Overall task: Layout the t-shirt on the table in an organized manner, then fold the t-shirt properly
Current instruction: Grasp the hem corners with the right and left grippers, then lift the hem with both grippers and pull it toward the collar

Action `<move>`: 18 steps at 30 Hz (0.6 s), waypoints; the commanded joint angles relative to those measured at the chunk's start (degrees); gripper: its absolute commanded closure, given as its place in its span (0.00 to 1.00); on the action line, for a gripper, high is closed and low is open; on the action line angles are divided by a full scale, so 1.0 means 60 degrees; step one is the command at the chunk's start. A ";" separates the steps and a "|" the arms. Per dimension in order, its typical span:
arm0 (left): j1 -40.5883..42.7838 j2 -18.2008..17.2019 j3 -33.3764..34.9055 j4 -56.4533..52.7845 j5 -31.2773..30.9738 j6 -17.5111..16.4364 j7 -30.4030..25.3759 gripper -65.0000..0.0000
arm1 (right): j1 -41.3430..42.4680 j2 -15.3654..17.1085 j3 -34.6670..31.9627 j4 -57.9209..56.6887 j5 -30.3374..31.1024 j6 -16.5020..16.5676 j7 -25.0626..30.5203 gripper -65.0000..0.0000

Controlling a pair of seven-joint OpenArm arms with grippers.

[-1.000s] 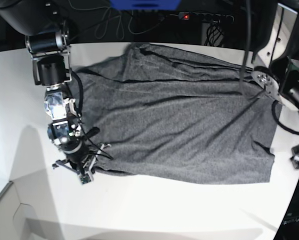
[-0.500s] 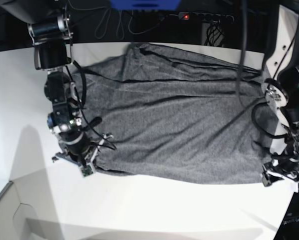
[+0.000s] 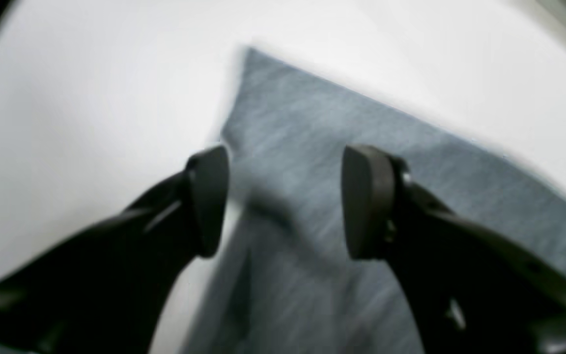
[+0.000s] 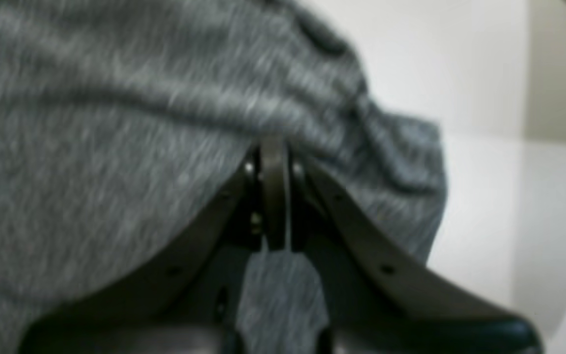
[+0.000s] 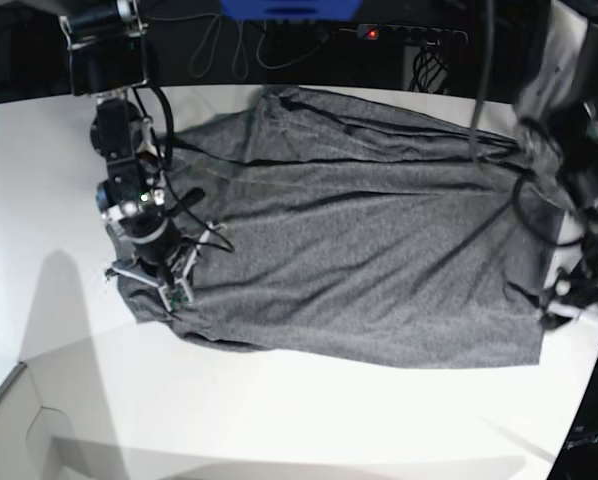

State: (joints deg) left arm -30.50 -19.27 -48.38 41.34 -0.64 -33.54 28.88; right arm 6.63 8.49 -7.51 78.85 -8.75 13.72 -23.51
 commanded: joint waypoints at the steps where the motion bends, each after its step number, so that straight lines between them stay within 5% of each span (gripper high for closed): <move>1: 0.0095 0.0083 0.0027 0.0648 -0.0559 -0.0117 -0.0001 0.45 | 0.0250 0.0028 0.0043 0.0185 0.0001 -0.0022 0.0291 1.00; 8: 0.2219 0.1006 0.1536 0.3212 -0.1394 -0.0102 0.0395 0.45 | 0.0250 0.0028 0.0043 -0.0402 0.0001 -0.0022 0.0306 1.00; 18: 0.2424 0.0581 0.1902 0.1893 -0.1394 -0.0088 0.0395 0.46 | -0.0366 0.0072 0.0013 -0.0372 0.0001 -0.0022 0.0262 1.00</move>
State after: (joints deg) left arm -15.22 -14.74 -36.88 52.21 -9.45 -34.74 30.61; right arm 3.90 8.56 -7.66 75.66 -8.62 13.69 -21.87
